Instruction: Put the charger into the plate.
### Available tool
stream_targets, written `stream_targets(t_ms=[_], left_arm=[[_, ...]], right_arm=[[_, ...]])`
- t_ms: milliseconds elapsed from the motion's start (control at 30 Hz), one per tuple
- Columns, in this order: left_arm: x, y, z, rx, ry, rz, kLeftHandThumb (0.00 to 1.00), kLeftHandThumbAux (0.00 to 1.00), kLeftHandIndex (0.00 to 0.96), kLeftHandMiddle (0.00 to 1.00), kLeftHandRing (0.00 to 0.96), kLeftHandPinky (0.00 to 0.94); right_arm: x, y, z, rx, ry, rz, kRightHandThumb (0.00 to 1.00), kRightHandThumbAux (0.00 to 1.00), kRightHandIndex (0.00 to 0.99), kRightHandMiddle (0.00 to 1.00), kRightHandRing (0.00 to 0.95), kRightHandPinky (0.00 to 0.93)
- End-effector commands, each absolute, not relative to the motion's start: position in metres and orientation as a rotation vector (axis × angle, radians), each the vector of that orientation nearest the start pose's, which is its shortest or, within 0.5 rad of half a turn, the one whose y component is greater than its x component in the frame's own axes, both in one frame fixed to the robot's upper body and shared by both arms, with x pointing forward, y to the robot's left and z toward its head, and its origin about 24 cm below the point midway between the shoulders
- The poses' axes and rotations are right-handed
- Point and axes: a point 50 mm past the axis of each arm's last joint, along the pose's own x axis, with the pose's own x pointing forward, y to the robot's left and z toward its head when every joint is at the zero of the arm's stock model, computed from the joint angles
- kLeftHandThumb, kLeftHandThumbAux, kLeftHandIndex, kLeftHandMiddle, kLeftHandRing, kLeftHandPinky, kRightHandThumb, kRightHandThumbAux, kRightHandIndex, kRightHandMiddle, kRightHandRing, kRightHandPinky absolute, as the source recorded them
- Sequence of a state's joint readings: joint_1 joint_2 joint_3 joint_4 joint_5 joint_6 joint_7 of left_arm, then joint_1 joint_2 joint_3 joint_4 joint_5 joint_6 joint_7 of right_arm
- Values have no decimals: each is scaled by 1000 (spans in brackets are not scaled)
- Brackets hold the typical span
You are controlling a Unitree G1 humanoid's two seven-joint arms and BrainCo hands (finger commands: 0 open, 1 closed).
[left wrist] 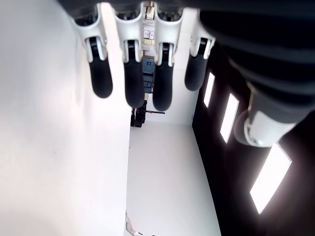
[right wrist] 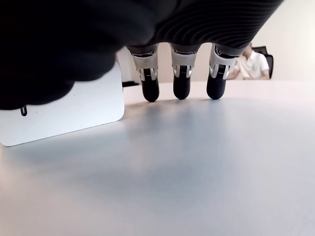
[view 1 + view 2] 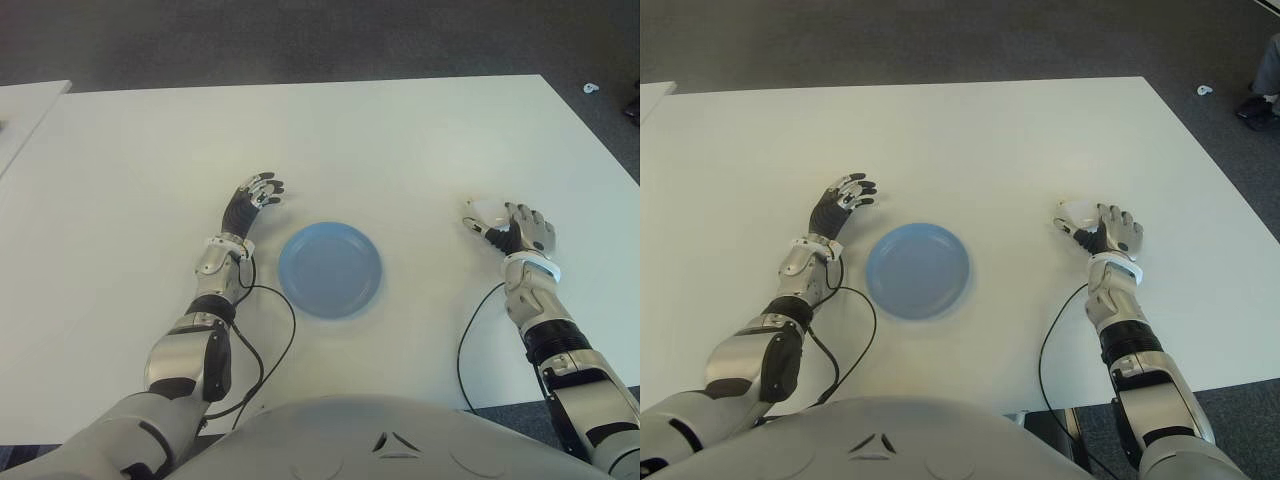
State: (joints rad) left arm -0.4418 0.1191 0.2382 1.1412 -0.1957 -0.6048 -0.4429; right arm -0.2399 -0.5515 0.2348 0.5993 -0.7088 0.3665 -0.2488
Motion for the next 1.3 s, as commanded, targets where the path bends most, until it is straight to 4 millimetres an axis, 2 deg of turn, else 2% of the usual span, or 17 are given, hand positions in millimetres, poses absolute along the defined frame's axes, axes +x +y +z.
stream_targets(t_ms=[33, 300, 433, 567, 600, 633, 700, 733, 767, 833, 900, 933, 1000, 1100, 1300], left_arm=[[284, 188, -36, -166, 101, -160, 7, 558, 261, 335, 323, 312], [284, 188, -36, -170, 100, -158, 0, 557, 255, 321, 313, 297], [284, 188, -35, -162, 95, -159, 0, 554, 252, 317, 308, 293], [284, 188, -35, -156, 91, -158, 0, 552, 251, 312, 306, 297], [284, 188, -35, -155, 90, -158, 0, 552, 251, 311, 305, 298], [284, 188, -35, -157, 91, -157, 1, 552, 251, 310, 305, 298], [284, 188, -35, -161, 93, -156, 9, 550, 252, 311, 306, 303], [284, 187, -35, -163, 93, -156, 12, 549, 253, 313, 307, 305], [284, 187, -35, -165, 94, -156, 14, 549, 253, 313, 308, 306], [284, 188, -35, -164, 93, -156, 19, 547, 255, 317, 310, 304], [284, 188, -35, -163, 93, -156, 22, 546, 256, 318, 310, 302], [284, 188, -35, -163, 93, -156, 23, 545, 257, 320, 311, 304], [284, 188, -35, -164, 92, -155, 29, 543, 258, 321, 313, 307], [284, 187, -35, -169, 91, -154, 42, 540, 261, 323, 316, 311], [285, 187, -34, -172, 92, -154, 53, 540, 261, 324, 319, 312]], right_arm=[[258, -288, -22, -1403, 607, -163, 358, 110, 0, 0, 0, 0], [263, -283, -20, -1424, 610, -180, 352, 123, 0, 0, 0, 0], [266, -280, -18, -1441, 595, -213, 335, 170, 0, 0, 0, 3], [267, -278, -17, -1452, 579, -237, 322, 221, 0, 38, 54, 103], [267, -277, -17, -1453, 575, -244, 329, 236, 11, 82, 109, 173], [267, -276, -16, -1455, 561, -262, 332, 241, 16, 97, 129, 198], [268, -275, -15, -1457, 537, -291, 372, 276, 165, 240, 243, 321], [268, -275, -15, -1458, 528, -302, 411, 303, 218, 309, 312, 390], [269, -275, -15, -1460, 510, -324, 425, 312, 237, 333, 337, 415], [269, -275, -16, -1462, 471, -381, 563, 391, 351, 495, 515, 589], [269, -275, -16, -1466, 445, -421, 625, 426, 401, 562, 590, 662], [269, -275, -16, -1469, 434, -437, 704, 515, 402, 551, 630, 700], [269, -275, -16, -1468, 403, -480, 775, 591, 404, 543, 679, 745], [270, -272, -17, -1446, 387, -517, 826, 647, 405, 535, 735, 799], [272, -270, -18, -1414, 393, -533, 848, 672, 403, 529, 781, 820]])
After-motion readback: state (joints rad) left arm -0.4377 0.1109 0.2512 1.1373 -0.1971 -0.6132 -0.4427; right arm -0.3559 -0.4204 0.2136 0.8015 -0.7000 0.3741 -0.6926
